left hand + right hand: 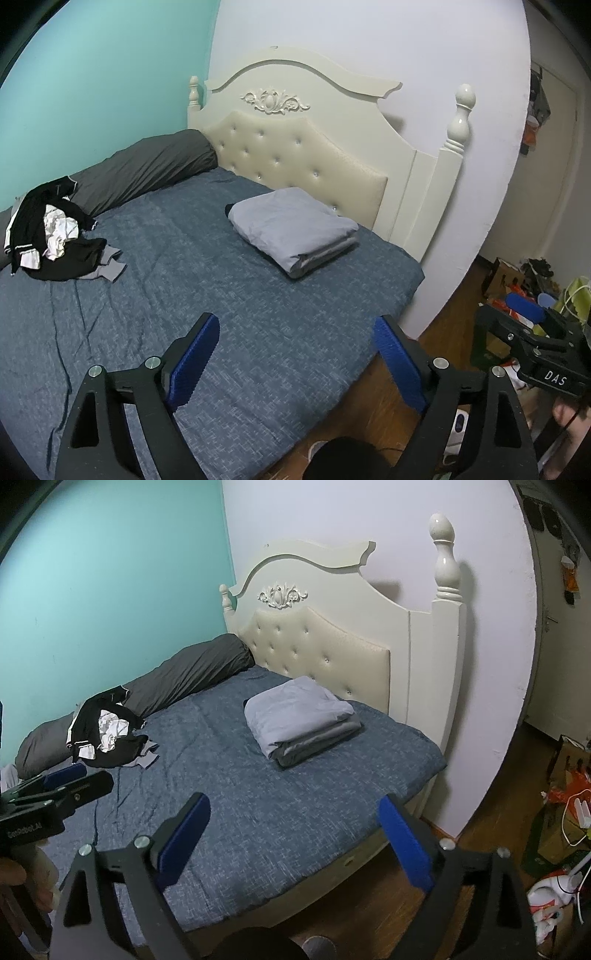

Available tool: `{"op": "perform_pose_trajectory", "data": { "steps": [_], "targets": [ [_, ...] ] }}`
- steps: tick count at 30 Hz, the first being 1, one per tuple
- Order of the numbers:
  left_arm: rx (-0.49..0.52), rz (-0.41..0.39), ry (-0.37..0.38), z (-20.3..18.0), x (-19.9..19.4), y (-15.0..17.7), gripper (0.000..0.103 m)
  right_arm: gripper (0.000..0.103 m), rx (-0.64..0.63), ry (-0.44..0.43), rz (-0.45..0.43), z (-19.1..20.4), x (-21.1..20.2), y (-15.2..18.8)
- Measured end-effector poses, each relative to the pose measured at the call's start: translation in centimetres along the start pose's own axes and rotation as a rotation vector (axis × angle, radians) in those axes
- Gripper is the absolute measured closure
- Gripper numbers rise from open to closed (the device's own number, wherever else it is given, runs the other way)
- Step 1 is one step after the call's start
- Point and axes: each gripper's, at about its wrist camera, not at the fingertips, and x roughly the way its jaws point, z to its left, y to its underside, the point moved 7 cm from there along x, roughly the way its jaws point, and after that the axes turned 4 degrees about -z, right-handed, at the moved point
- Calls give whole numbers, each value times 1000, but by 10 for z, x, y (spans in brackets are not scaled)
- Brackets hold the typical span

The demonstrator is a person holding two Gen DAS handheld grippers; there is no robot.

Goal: Fold clothes

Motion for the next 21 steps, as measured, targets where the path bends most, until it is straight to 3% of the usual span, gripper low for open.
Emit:
{"op": "perform_pose_trajectory", "data": {
  "steps": [6, 21],
  "targets": [
    [1, -11, -5, 2, -3, 2, 0, 3, 3, 2, 1, -1, -2, 2],
    [11, 0, -6, 1, -5, 8, 0, 3, 5, 2, 6, -3, -3, 2]
  ]
}}
